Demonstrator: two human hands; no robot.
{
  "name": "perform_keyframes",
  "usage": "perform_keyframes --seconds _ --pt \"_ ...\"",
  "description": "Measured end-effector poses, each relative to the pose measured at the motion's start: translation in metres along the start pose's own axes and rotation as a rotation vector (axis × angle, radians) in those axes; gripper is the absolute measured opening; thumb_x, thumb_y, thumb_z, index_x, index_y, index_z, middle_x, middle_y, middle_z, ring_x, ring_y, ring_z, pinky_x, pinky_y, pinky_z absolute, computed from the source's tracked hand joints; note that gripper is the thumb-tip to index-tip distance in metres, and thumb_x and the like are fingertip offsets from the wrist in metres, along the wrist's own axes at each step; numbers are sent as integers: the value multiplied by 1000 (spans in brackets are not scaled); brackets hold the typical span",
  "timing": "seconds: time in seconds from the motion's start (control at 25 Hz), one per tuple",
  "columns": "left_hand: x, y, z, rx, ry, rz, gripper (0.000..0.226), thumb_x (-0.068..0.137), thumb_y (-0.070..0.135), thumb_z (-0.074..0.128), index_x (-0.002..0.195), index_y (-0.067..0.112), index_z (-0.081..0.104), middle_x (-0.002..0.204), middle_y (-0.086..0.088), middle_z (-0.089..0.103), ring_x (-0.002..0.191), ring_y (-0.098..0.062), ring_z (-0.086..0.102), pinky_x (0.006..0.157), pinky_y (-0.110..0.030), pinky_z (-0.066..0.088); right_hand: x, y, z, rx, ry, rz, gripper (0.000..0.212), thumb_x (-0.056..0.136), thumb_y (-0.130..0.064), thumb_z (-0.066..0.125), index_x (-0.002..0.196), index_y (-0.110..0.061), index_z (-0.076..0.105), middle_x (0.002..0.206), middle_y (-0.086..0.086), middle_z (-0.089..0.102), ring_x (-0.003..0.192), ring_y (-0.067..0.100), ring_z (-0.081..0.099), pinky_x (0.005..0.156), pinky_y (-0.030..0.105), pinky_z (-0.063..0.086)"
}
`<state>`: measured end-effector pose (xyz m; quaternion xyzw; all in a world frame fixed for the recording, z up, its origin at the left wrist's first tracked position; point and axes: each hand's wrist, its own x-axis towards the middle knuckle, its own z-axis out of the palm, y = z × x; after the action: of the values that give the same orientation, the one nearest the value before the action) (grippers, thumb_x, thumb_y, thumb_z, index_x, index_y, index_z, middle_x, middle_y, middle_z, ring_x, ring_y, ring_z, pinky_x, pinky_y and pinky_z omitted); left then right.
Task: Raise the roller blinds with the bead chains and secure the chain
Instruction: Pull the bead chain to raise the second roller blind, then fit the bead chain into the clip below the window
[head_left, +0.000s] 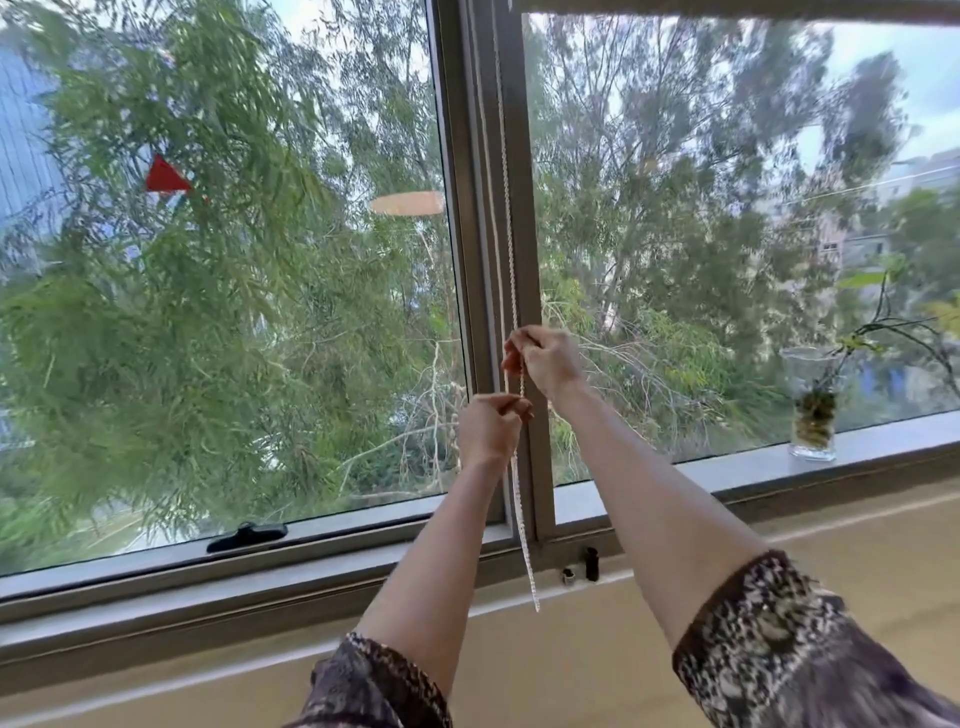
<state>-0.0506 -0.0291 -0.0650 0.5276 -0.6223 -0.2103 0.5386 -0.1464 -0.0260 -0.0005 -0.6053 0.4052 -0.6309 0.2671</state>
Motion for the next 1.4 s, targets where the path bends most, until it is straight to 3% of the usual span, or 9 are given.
perform_keyframes --seconds 0.08,0.2,0.36,0.56,0.72,0.96,1.08,1.2,1.4 --pt "-2 -22 7 116 -82 -13 12 89 20 68 86 17 79 69 6 72 40 2 47 39 -10 31 -11 27 1 -46 -4 3 25 96 -9 49 77 -6 66 67 10 66 59 21 61 66 40 56" --pt "-1 -32 9 153 -172 -62 13 85 19 71 93 13 78 72 2 69 54 -3 53 58 -20 42 -22 58 -1 -135 -16 -7 26 94 -10 51 74 -6 67 66 11 66 59 21 61 66 40 55" --pt "7 -15 10 -162 -153 -50 22 82 -3 56 91 1 75 72 -12 67 62 -15 57 62 -29 48 -28 76 -5 -258 26 -34 20 91 -12 56 79 -10 72 65 -1 63 57 6 55 51 6 41" --pt "31 6 11 -407 7 -113 24 87 4 52 101 6 73 96 -16 73 80 -19 61 67 -25 52 -34 90 -4 -92 -62 77 21 93 -5 52 82 -3 69 70 13 65 55 15 59 58 25 50" --pt "32 6 24 -518 -6 -71 21 90 18 65 103 4 73 101 -14 75 85 -15 63 78 -25 46 -44 111 -6 -92 -72 127 23 95 -7 52 85 5 69 70 15 65 50 8 58 54 15 46" --pt "40 11 39 -628 35 -59 23 88 10 67 107 -3 69 86 -5 72 76 -10 65 66 -14 50 -58 157 -12 -134 -142 183 26 95 -5 51 75 4 67 61 13 62 43 1 55 49 12 47" --pt "46 17 43 -645 49 -38 23 89 9 66 107 -5 68 85 -6 71 73 -9 66 69 -14 53 -59 177 -15 -193 -179 183 28 95 -8 51 75 6 66 66 23 67 52 11 60 63 24 54" --pt "49 16 48 -589 59 -27 22 90 6 64 106 -10 68 77 -4 70 61 -1 65 63 -11 52 -56 190 -18 -233 -208 196 27 94 -7 52 77 6 68 73 27 70 49 5 59 57 14 50" --pt "45 -7 53 -509 85 -62 20 89 1 63 104 -11 68 81 -10 71 59 -3 66 63 -12 55 -44 194 -24 -395 -356 248 24 90 -16 61 107 -3 70 87 10 72 66 12 63 67 23 52"
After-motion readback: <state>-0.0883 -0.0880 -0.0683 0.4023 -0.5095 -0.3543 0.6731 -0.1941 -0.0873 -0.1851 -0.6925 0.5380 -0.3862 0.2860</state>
